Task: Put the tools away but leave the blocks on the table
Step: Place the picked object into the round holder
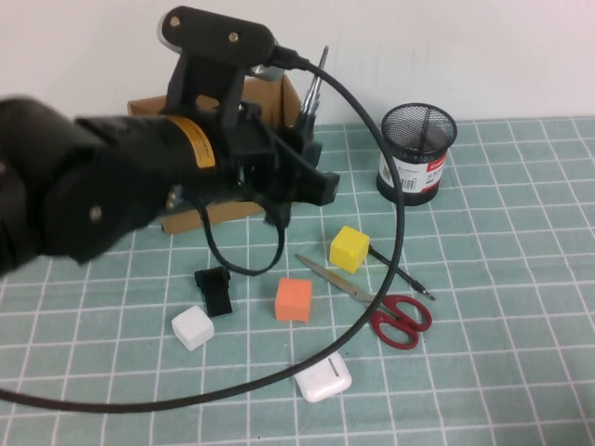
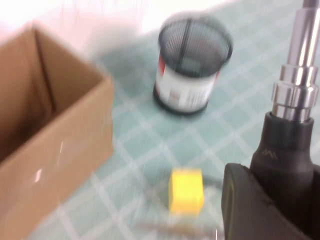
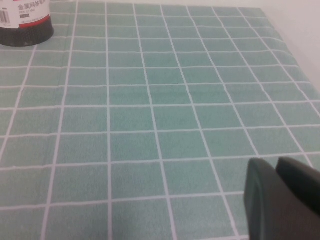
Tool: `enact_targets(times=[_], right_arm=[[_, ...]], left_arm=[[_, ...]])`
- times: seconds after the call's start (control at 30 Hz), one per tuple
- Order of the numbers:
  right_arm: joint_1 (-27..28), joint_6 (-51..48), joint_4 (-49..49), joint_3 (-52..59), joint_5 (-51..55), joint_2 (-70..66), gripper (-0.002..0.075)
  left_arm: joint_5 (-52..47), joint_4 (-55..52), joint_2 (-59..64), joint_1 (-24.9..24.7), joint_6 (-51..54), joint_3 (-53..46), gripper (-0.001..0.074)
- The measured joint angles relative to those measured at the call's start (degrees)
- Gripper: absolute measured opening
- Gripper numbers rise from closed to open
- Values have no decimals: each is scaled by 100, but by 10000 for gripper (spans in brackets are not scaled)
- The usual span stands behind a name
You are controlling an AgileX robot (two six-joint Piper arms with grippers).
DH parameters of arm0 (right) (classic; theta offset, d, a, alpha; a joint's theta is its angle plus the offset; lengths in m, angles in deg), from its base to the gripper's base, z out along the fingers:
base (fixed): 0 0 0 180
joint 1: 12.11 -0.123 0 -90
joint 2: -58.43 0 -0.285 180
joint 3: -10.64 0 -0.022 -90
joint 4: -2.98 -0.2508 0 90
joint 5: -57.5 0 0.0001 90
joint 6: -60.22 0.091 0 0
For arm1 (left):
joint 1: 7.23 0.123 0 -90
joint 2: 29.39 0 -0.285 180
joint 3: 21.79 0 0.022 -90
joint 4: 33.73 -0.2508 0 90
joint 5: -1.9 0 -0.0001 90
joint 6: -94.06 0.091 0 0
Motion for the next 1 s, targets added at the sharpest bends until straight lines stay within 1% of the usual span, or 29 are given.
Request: enact_targets(times=[0.13, 0.27, 0.43, 0.5, 0.63, 0.7, 0.77, 1.0], right_arm=[[0, 0, 0, 0, 0, 0, -7], [0, 0, 0, 0, 0, 0, -7], [0, 0, 0, 0, 0, 0, -7], [0, 0, 0, 0, 0, 0, -7], [0, 0, 0, 0, 0, 0, -7], [0, 0, 0, 0, 0, 0, -7], [0, 0, 0, 0, 0, 0, -7], [0, 0, 0, 0, 0, 0, -7]], left_arm=[[1306, -31, 27, 0, 29, -354, 178], [2352, -430, 289, 0, 52, -475, 178], [3440, -830, 912, 0, -2, -494, 178], [3986, -967, 1182, 0, -61, -508, 178], [5401, -1170, 1822, 0, -233, -508, 178], [5901, -1208, 2121, 0, -248, -371, 178], [6077, -1208, 2460, 0, -262, -82, 178], [6048, -1145, 3640, 11, -266, 1386, 178]])
